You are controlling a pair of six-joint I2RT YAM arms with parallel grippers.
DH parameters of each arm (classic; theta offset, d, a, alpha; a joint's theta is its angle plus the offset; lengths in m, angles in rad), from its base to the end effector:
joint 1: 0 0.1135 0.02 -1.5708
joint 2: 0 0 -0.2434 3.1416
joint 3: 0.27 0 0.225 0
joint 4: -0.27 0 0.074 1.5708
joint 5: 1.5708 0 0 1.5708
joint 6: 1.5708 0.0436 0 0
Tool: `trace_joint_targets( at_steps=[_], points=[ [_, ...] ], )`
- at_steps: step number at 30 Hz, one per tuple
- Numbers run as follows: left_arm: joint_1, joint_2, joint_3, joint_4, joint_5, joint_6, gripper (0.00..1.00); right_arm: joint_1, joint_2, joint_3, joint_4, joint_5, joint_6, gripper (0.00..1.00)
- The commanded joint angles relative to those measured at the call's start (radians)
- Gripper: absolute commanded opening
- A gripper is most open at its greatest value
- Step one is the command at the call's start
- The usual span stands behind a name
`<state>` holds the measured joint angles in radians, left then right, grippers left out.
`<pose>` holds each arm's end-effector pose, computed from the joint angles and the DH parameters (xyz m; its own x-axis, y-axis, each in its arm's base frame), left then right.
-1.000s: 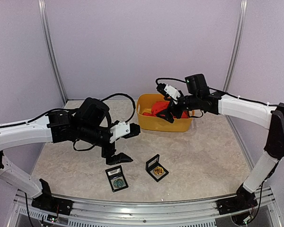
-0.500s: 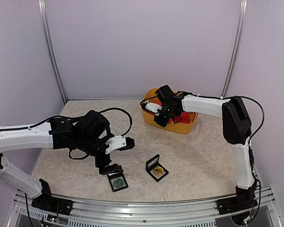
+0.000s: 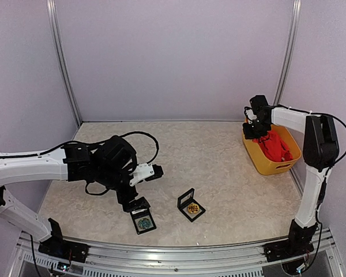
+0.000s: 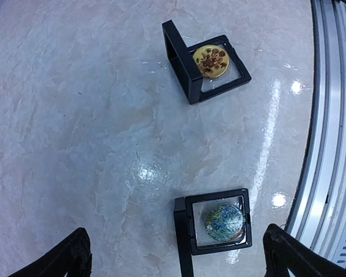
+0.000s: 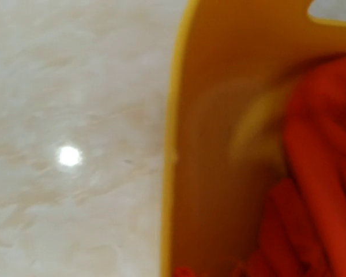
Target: Pin the brooch onto the clothing
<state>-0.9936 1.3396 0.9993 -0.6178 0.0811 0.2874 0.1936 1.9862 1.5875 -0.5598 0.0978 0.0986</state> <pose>0.1369 -0.2166 0.2385 -0.1841 0.8005 -0.5703 0.9519 0.2898 0.0995 0.4020 0.0745 0.2113 -0.8126 -0.0595 -0.5798 -0.0567 0.9981 -0.0229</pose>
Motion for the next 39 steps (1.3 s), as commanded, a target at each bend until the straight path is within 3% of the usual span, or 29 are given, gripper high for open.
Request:
trace_joint_targets(
  at_steps=[1,3,4,5,6,10,14,16,20,24,29,35,39],
  points=[
    [-0.001,0.065,0.011,-0.05,-0.078,-0.05,0.99,0.005,0.014,0.041,0.005,-0.057,0.073,0.17],
    [-0.012,0.102,0.013,-0.084,-0.117,-0.045,0.99,0.008,0.021,0.068,-0.035,-0.064,0.052,0.57],
    [-0.014,0.117,0.012,-0.098,-0.128,-0.04,0.98,0.012,0.01,0.072,-0.048,-0.062,0.04,0.87],
    [-0.014,0.134,0.007,-0.107,-0.133,-0.035,0.98,0.023,-0.01,0.07,-0.052,-0.048,0.024,0.98],
    [-0.014,0.14,0.0,-0.109,-0.136,-0.025,0.98,0.037,-0.037,0.067,-0.056,-0.036,-0.003,0.99],
    [-0.013,0.16,-0.017,-0.094,-0.097,0.015,0.93,0.157,-0.205,-0.014,-0.002,-0.111,-0.234,1.0],
    [-0.013,0.152,-0.033,-0.067,-0.025,0.034,0.81,0.285,-0.439,-0.313,0.122,-0.578,-0.527,0.99],
    [-0.012,0.149,-0.041,-0.067,-0.016,0.037,0.72,0.326,-0.523,-0.47,0.235,-0.72,-0.609,0.99],
    [-0.007,0.151,-0.059,-0.08,-0.024,0.033,0.69,0.363,-0.614,-0.698,0.343,-0.959,-0.872,0.99],
    [-0.001,0.153,-0.06,-0.082,-0.037,0.024,0.62,0.44,-0.6,-0.746,0.435,-0.877,-0.907,0.98],
    [0.004,0.143,-0.061,-0.068,-0.032,0.019,0.56,0.502,-0.446,-0.657,0.352,-0.899,-1.091,0.92],
    [0.009,0.143,-0.059,-0.059,-0.04,0.01,0.48,0.513,-0.291,-0.576,0.35,-0.878,-1.122,0.67],
    [0.012,0.162,-0.057,-0.063,-0.038,0.009,0.41,0.519,-0.234,-0.547,0.337,-0.869,-1.137,0.57]
  ],
)
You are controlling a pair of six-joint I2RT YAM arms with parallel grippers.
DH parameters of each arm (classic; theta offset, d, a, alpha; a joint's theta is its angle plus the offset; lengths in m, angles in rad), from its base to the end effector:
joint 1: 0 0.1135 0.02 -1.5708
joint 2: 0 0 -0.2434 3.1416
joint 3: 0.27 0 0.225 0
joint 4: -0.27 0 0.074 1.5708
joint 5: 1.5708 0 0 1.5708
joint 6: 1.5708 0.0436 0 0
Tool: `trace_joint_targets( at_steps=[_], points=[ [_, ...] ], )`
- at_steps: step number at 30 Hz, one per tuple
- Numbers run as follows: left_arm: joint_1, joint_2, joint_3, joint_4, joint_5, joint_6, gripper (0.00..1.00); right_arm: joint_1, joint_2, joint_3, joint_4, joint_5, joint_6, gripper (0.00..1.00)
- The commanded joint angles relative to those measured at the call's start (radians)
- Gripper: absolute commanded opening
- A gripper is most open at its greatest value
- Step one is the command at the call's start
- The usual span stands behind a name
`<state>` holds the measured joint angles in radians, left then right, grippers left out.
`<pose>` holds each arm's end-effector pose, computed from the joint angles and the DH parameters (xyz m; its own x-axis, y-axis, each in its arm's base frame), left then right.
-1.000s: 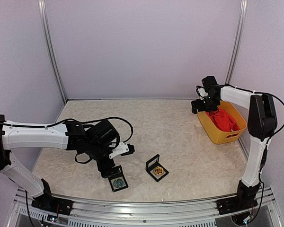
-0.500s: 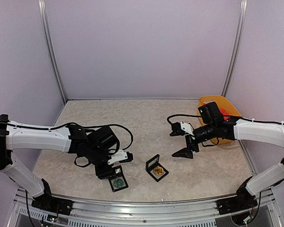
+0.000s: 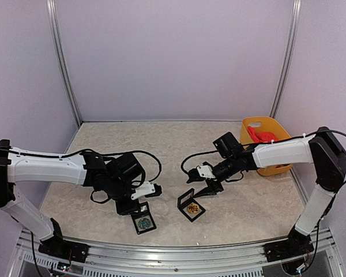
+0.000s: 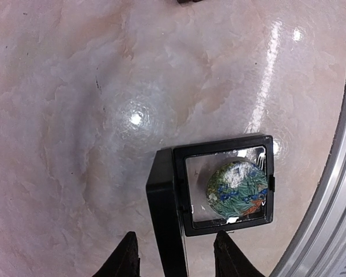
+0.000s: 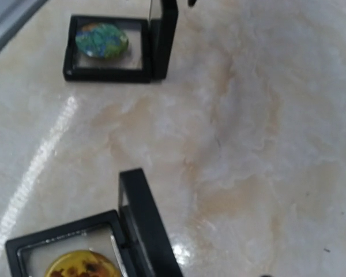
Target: Pin the brooch onto the clothing
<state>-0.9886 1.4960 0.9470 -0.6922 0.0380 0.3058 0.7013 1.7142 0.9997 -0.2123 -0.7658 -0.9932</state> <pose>0.1395 -0.2149 0.1830 -0.2428 0.9160 -0.3195 0.9590 0.2762 0.0632 0.2259 0.2303 0.1733 0.3224 -0.5182 -0.7922 -0.9394 -0.2782 -0.2004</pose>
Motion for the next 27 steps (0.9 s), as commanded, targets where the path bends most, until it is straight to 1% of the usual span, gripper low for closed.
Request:
trace_joint_targets(
  at_steps=[1,7,10,15,18,24,27],
  points=[
    [0.007,0.009,-0.004,0.012,0.004,-0.01,0.39,0.013,0.05,0.047,-0.015,-0.003,-0.05,0.54],
    [0.009,0.008,-0.003,0.011,0.005,-0.011,0.37,0.023,0.108,0.076,-0.05,0.009,-0.062,0.38],
    [0.009,0.007,-0.001,0.011,0.003,-0.011,0.34,0.023,0.121,0.086,-0.069,0.014,-0.068,0.29],
    [0.01,0.013,-0.004,0.011,0.003,-0.01,0.25,0.025,0.117,0.079,-0.058,0.025,-0.066,0.21],
    [0.011,0.016,-0.004,0.012,0.004,-0.011,0.23,0.025,0.112,0.083,-0.056,0.035,-0.06,0.19],
    [0.013,0.015,0.002,0.005,0.006,-0.013,0.17,0.025,0.102,0.081,-0.059,0.049,-0.065,0.09],
    [0.017,0.014,0.003,0.004,0.005,-0.014,0.1,0.023,0.101,0.083,-0.059,0.052,-0.064,0.07]
  ],
)
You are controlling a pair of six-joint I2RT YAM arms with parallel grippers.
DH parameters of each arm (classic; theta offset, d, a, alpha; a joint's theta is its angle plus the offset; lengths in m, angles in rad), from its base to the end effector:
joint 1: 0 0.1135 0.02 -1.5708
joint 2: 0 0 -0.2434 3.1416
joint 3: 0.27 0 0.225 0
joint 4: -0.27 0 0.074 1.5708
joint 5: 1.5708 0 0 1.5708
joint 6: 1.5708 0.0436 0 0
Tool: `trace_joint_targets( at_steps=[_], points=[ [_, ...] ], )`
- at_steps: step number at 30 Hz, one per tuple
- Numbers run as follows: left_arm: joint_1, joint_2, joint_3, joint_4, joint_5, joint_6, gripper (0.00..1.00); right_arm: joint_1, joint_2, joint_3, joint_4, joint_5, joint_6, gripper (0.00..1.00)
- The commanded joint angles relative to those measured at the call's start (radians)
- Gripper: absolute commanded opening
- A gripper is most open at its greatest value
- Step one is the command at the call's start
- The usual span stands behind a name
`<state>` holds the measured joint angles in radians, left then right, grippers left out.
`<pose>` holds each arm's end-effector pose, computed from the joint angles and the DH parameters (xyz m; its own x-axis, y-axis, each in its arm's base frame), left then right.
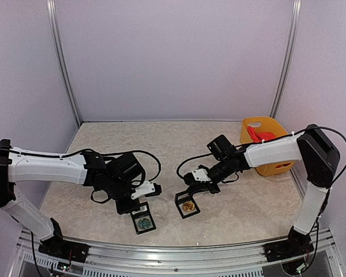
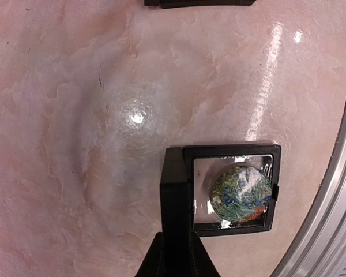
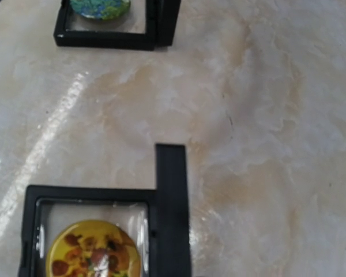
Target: Pin the brooch onto the clothing
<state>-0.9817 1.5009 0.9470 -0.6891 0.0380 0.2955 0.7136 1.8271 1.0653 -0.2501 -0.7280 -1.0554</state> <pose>0.1413 -0.2145 0.1820 -0.2593 0.9118 -0.3185 0.9545 0.2922 0.0593 0.2354 0.2422 0.1524 0.3413 -0.5637 -0.7522 -0.9300 -0.3185 -0.1833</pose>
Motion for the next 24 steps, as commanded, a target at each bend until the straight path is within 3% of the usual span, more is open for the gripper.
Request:
trace_joint_targets(
  at_steps=[1,5,15,24],
  points=[
    [0.014,0.007,0.005,0.0,0.004,-0.006,0.08,0.01,-0.011,0.02,-0.021,0.016,0.001,0.06],
    [0.05,0.01,0.02,0.0,0.002,-0.03,0.0,-0.003,-0.003,0.035,-0.021,0.023,0.025,0.03],
    [0.122,0.008,0.054,0.018,-0.048,-0.058,0.0,-0.113,0.068,0.134,0.061,0.14,0.225,0.0],
    [0.282,0.047,0.147,-0.01,-0.064,-0.072,0.0,-0.251,0.212,0.345,0.049,0.225,0.451,0.0]
  ],
)
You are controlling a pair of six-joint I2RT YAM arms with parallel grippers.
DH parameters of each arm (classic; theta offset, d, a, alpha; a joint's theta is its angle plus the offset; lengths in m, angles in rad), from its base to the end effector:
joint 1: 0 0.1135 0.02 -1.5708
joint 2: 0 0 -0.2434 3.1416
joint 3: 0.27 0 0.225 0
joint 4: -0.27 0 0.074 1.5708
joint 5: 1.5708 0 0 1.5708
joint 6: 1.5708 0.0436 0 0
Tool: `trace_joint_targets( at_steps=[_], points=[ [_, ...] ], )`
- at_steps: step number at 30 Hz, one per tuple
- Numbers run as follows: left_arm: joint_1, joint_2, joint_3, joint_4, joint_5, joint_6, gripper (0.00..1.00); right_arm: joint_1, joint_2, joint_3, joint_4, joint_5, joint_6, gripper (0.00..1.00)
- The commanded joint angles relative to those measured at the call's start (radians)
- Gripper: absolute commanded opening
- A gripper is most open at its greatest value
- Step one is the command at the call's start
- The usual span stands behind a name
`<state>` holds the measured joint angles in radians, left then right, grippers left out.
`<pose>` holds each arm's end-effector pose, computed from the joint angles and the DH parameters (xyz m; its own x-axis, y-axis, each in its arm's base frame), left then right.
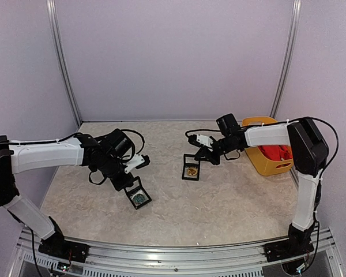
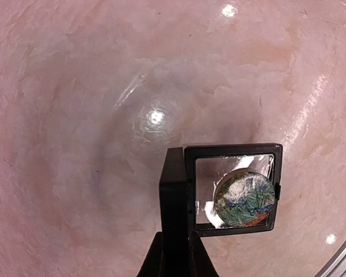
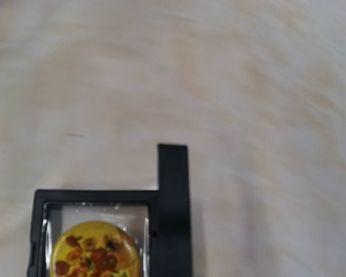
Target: Pin the brooch onto the clothing
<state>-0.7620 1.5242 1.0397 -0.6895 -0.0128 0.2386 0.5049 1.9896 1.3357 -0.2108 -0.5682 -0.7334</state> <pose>0.1986 -0.1887 0.2003 -0.4860 0.7905 -0.3727 0.8250 0.5557 0.1028 0.3383 0.2138 0.1673 -0.0173 -0.6542 -0.7561 -0.9757 0.1762 -0.1302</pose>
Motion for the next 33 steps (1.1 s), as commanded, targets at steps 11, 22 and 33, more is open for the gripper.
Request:
trace_joint_targets(
  at_steps=[11,22,33],
  points=[
    [0.309,0.107,0.164,-0.023,0.002,0.011,0.0,-0.156,0.172,0.257,0.038,0.217,0.266,0.0],
    [0.535,0.19,0.213,-0.027,-0.006,-0.001,0.0,-0.225,0.302,0.42,0.061,0.312,0.367,0.0],
    [0.724,0.216,0.26,-0.021,-0.026,-0.003,0.0,-0.254,0.344,0.477,0.094,0.378,0.389,0.0]
  ],
)
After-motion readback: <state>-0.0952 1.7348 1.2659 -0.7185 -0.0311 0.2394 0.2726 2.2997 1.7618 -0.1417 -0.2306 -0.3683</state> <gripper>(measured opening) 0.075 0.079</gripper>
